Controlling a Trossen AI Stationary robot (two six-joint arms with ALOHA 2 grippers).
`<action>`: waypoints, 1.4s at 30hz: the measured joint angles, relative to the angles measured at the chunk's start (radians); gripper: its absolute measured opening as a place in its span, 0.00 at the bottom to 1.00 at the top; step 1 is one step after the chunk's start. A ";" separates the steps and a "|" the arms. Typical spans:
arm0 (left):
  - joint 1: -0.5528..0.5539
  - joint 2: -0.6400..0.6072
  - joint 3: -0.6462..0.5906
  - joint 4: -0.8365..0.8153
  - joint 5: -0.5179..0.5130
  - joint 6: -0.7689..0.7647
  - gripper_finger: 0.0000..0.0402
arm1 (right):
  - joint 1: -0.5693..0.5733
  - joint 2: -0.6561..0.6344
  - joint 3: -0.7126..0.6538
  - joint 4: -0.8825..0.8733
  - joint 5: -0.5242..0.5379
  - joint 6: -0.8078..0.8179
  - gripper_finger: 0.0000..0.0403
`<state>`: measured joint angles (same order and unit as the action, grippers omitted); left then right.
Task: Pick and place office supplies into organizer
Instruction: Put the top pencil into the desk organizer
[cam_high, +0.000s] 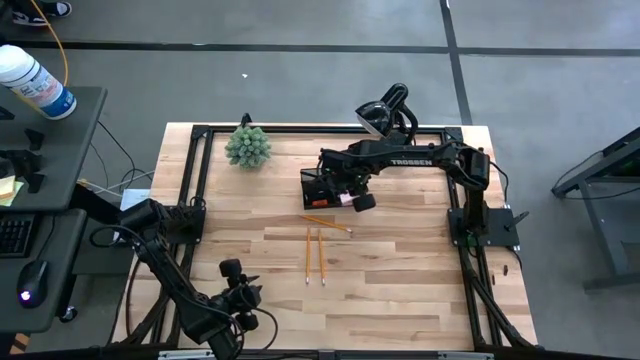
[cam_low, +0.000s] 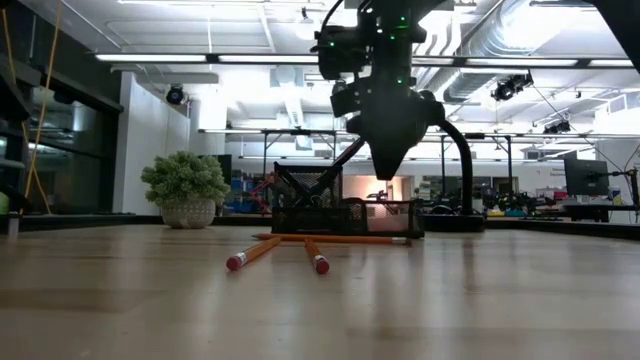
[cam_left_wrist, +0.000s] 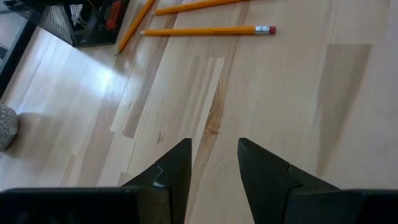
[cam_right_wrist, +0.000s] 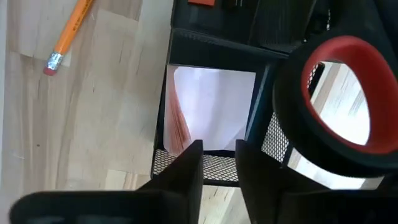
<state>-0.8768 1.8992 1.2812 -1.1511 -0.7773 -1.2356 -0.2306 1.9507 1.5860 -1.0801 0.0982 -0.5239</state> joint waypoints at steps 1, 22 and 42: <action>0.000 0.000 0.000 0.000 0.005 0.000 0.30 | 0.000 0.000 0.000 0.000 0.000 0.010 0.23; -0.001 0.000 0.000 0.001 0.066 0.034 0.30 | 0.230 0.000 0.116 -0.076 -0.011 0.319 0.28; 0.039 -0.122 0.000 0.020 0.036 0.281 0.30 | 0.399 -0.189 -0.211 0.100 -0.009 0.858 0.28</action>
<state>-0.8375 1.7769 1.2816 -1.1310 -0.7409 -0.9545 0.1687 1.7620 1.3751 -0.9804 0.0897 0.3337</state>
